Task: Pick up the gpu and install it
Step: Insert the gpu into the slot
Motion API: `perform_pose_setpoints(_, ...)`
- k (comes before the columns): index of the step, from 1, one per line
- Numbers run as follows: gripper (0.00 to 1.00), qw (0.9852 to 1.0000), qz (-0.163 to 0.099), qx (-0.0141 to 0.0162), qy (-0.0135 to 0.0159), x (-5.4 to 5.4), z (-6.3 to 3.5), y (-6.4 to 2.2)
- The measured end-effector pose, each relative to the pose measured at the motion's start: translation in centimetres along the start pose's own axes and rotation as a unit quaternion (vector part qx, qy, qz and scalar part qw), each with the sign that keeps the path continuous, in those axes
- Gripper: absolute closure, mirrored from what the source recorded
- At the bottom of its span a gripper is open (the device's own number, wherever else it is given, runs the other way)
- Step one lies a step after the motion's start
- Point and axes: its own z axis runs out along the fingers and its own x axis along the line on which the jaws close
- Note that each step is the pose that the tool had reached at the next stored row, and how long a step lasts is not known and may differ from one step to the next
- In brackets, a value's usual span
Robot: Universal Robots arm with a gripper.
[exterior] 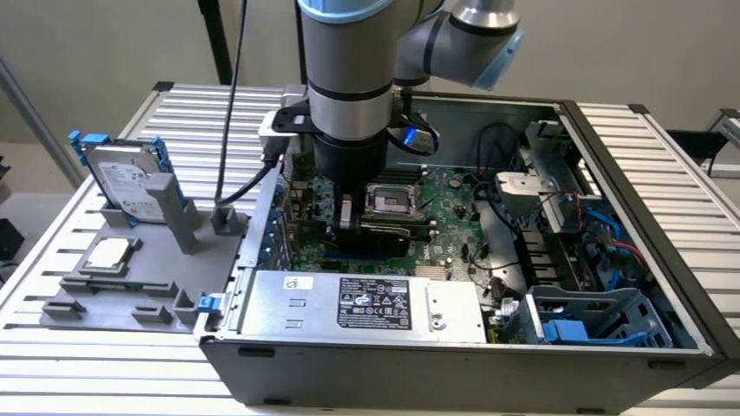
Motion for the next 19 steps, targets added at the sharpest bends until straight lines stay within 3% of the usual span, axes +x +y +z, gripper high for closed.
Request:
perform_pose_setpoints(4,0.73,1.0,0.0,-0.0001,-0.0021,0.0,0.01,-0.02)
perform_pose_setpoints(19,0.73,1.0,0.0,-0.0009,-0.002,0.02,0.64,0.0)
